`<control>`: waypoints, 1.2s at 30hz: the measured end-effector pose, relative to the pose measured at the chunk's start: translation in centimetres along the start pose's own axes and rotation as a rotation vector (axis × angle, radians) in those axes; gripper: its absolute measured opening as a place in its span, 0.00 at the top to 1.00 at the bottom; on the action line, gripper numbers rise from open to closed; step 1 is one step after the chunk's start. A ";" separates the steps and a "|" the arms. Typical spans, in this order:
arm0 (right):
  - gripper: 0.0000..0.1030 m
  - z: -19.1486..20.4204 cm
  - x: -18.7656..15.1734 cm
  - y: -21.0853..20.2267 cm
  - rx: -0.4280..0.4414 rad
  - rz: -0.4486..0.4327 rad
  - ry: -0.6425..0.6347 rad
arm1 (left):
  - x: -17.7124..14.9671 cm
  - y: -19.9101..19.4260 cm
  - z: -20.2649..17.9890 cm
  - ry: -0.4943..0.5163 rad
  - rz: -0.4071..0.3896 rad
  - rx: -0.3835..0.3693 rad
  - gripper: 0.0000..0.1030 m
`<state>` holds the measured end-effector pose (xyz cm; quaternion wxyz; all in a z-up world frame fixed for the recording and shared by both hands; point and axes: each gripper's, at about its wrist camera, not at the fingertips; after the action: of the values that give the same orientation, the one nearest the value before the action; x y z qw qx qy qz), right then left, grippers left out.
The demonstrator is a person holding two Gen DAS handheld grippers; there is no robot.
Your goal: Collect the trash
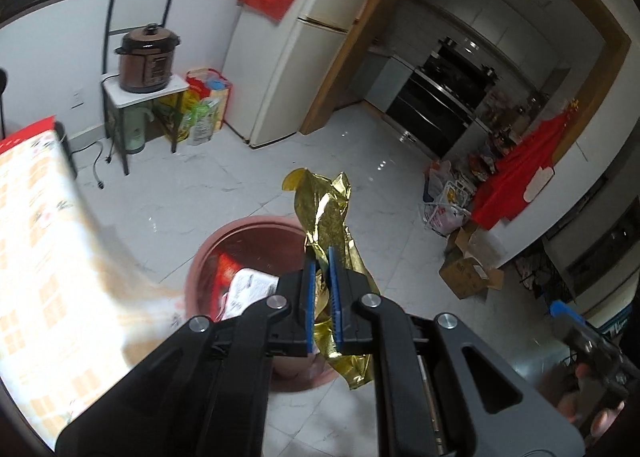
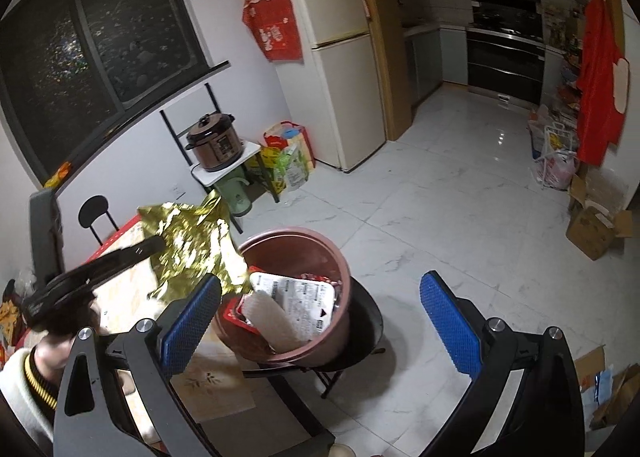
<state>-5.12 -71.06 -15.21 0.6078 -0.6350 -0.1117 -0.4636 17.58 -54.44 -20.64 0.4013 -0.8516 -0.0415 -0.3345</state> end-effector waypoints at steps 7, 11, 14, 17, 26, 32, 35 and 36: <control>0.05 -0.3 -0.3 -0.1 -0.009 -0.002 0.015 | 0.6 1.0 -0.3 0.033 0.005 0.022 0.37; 0.05 0.5 -0.2 0.0 0.001 -0.006 0.007 | 0.1 -2.8 1.6 0.025 -0.030 0.063 0.31; 0.05 2.0 0.2 -0.1 0.014 -0.016 -0.006 | -0.3 -6.3 3.2 0.022 -0.065 0.103 0.28; 0.05 4.0 0.4 -0.5 0.031 -0.034 -0.026 | -1.0 -10.5 4.8 0.040 -0.102 0.156 0.25; 0.05 12.4 0.9 -2.9 0.101 -0.080 -0.101 | -2.5 -24.1 8.2 0.090 -0.220 0.293 0.08; 0.05 18.3 0.7 -5.2 0.139 -0.117 -0.151 | -3.4 -31.6 9.8 0.101 -0.286 0.340 0.06; 0.05 20.8 0.3 -6.3 0.153 -0.125 -0.176 | -4.1 -34.9 10.9 0.081 -0.312 0.355 0.06; 0.05 21.3 0.1 -6.5 0.155 -0.126 -0.183 | -4.1 -35.6 11.3 0.077 -0.318 0.361 0.06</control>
<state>-0.03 -50.91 -7.19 0.6121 -0.6172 -0.2419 -0.4311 8.40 -21.54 -4.87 0.4906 -0.7354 -0.2188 -0.4131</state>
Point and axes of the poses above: each gripper's, at about its wrist camera, not at the fingertips, and y roughly the way its jaws point, z to its left, x to its top, and after that the axes turned 6 degrees about -y, right-handed
